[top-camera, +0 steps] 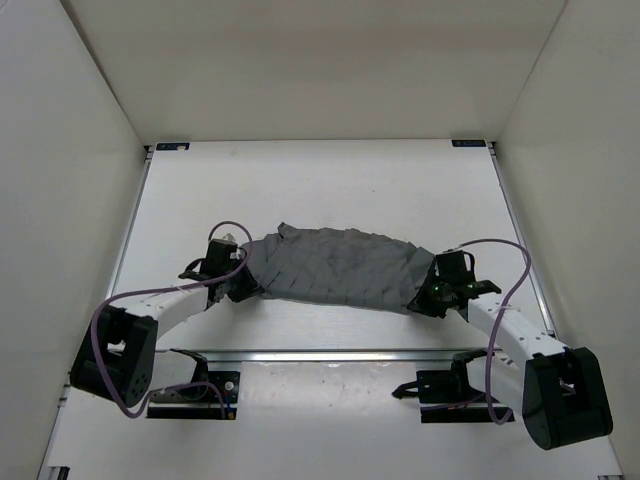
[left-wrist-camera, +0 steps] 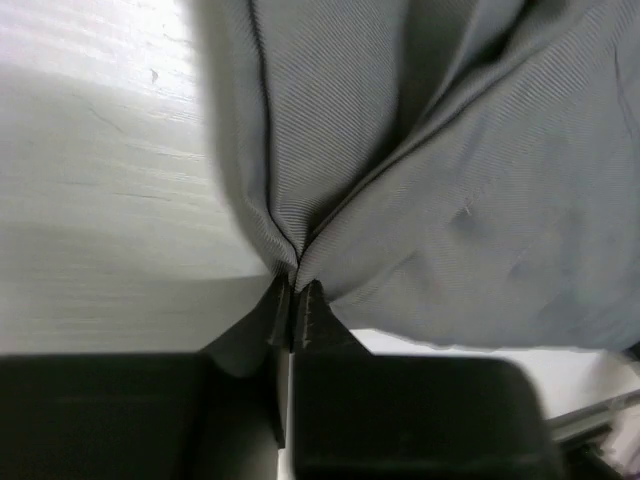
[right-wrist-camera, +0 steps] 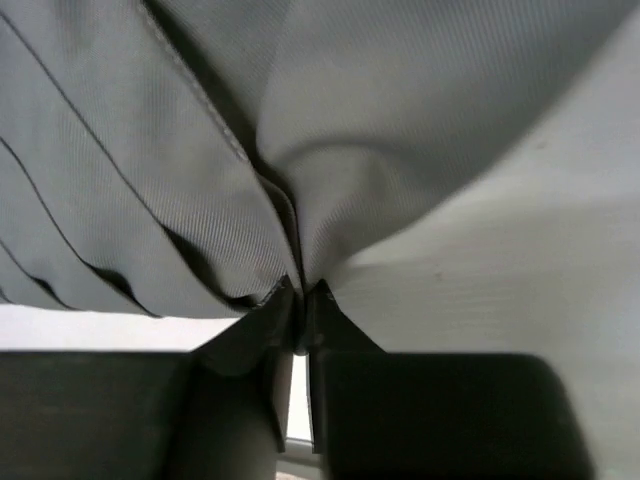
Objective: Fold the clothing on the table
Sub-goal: Fold the skirt
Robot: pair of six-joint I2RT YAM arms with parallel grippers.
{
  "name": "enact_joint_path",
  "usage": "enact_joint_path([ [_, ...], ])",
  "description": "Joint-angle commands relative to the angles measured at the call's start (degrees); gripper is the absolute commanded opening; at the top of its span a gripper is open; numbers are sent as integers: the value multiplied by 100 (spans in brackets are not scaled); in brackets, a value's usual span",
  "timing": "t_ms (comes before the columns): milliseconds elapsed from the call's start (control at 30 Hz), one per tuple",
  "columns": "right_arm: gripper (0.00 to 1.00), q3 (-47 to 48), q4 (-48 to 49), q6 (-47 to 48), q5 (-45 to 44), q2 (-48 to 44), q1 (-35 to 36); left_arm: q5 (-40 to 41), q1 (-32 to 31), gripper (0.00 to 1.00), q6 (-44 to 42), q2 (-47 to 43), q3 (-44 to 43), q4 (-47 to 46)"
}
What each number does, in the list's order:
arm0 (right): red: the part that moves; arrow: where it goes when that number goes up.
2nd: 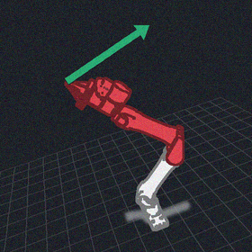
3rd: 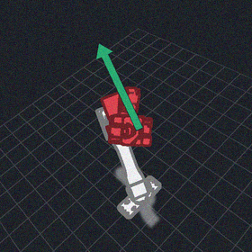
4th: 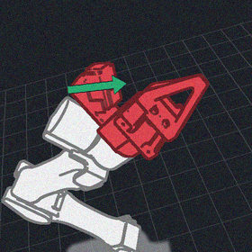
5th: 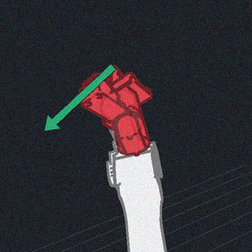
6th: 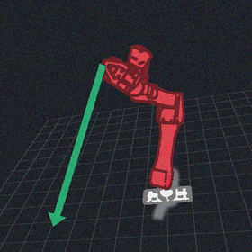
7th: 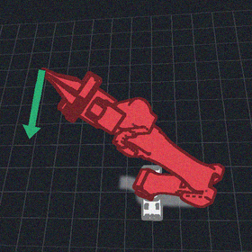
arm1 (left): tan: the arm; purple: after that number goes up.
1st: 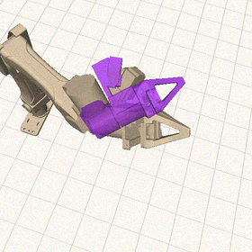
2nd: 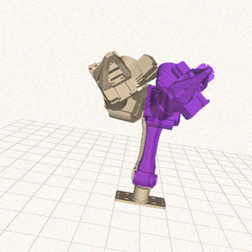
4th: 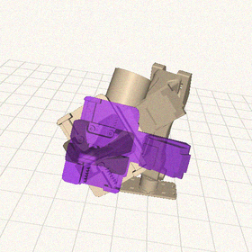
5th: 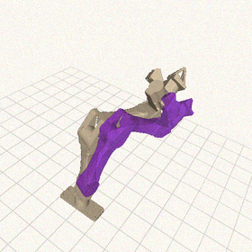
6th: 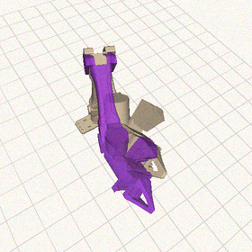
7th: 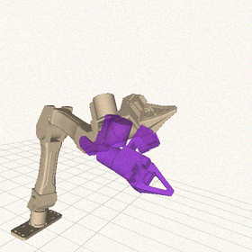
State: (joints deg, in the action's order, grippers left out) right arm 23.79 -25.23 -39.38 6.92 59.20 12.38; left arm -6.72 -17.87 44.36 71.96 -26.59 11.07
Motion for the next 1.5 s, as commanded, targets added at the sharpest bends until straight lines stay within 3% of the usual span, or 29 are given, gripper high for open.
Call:
enact_joint_path([
  [0,1,-103,238,26,169,109,-77,110,-33,0,151,116,101,-219],
  [133,0,265,107,622,126,13,-700,-13,-146,0,196,151,119,-299],
  [267,0,1378,54,1344,240,196,-949,127,-401,0,328,72,215,-377],
  [400,0,2917,-70,2265,458,933,173,197,-375,0,398,81,312,-553],
  [567,0,4237,96,2242,812,2137,1764,338,-428,0,512,46,321,-676],
  [767,0,5293,449,2180,1092,3447,2987,339,-340,0,504,-77,286,-667],
  [967,0,6136,598,2136,1408,4345,3551,356,-235,0,547,-182,461,-746],
  [1367,1,6743,695,1943,2418,5618,3912,224,-156,0,600,-271,681,-870],
  [1433,0,6701,887,1741,2751,5769,3834,285,-121,2,539,-393,760,-843],
  [1467,0,6674,976,1766,2893,5813,3798,233,1,8,513,-428,830,-896],
])
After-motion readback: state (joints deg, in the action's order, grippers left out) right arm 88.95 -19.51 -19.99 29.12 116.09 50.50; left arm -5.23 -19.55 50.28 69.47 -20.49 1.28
